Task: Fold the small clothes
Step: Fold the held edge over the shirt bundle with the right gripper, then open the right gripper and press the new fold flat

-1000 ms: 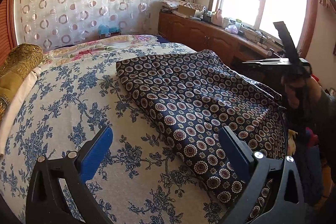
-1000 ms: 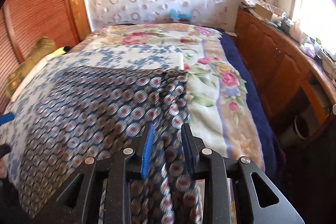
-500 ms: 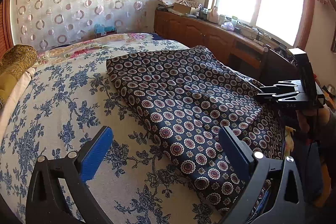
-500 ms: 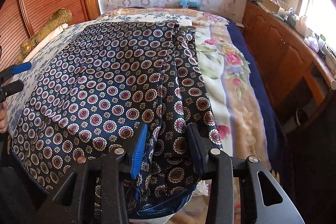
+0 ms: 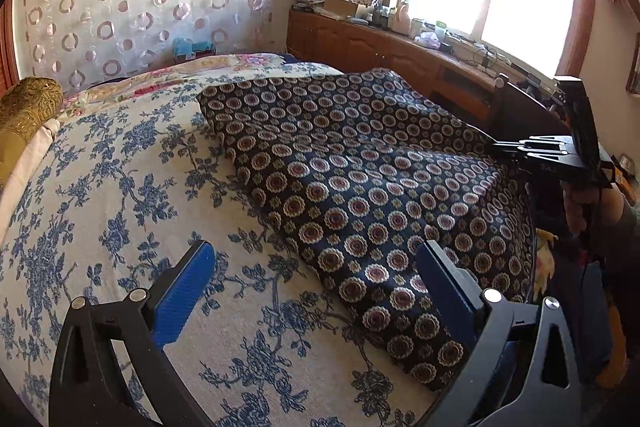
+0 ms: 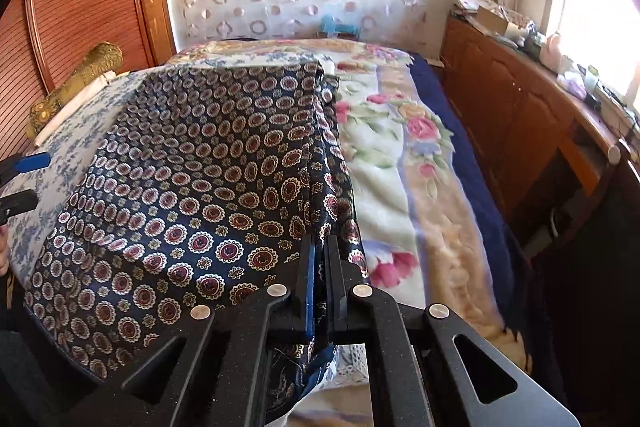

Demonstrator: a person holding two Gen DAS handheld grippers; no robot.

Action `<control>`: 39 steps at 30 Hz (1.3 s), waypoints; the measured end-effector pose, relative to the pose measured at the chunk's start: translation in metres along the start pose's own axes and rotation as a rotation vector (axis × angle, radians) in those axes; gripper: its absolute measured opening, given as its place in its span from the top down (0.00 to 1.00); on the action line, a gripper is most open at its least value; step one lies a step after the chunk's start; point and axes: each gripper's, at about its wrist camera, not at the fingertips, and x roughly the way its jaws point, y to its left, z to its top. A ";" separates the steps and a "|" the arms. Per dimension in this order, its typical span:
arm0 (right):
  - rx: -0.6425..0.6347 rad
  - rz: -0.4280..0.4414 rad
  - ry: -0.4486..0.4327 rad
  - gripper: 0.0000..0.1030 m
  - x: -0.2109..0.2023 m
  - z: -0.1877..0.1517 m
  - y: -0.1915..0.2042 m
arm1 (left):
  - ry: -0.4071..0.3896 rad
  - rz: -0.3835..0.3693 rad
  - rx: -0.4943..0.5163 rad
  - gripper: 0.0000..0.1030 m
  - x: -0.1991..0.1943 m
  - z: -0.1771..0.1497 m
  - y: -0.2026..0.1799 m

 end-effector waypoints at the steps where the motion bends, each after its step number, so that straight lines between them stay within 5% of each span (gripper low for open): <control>1: 0.000 -0.005 0.000 0.97 -0.001 -0.002 0.000 | 0.008 -0.002 0.000 0.01 0.000 -0.002 -0.001; 4: -0.001 -0.023 -0.017 0.88 -0.005 -0.007 0.002 | 0.032 -0.008 0.006 0.02 0.002 -0.008 -0.004; 6: 0.004 -0.059 -0.027 0.70 -0.008 -0.006 0.012 | 0.046 -0.016 0.013 0.01 0.002 -0.014 -0.007; 11: 0.064 -0.080 -0.058 0.45 -0.022 -0.024 0.010 | 0.076 -0.037 0.029 0.05 -0.001 -0.026 -0.016; 18: 0.156 -0.004 -0.019 0.44 -0.022 -0.060 0.005 | 0.088 -0.062 0.018 0.15 -0.010 -0.041 -0.025; 29: 0.160 0.052 -0.011 0.44 -0.031 -0.069 0.012 | 0.127 -0.091 0.025 0.55 -0.010 -0.047 -0.033; 39: 0.134 0.027 -0.016 0.46 -0.033 -0.067 0.019 | 0.147 -0.108 0.064 0.60 -0.009 -0.048 -0.048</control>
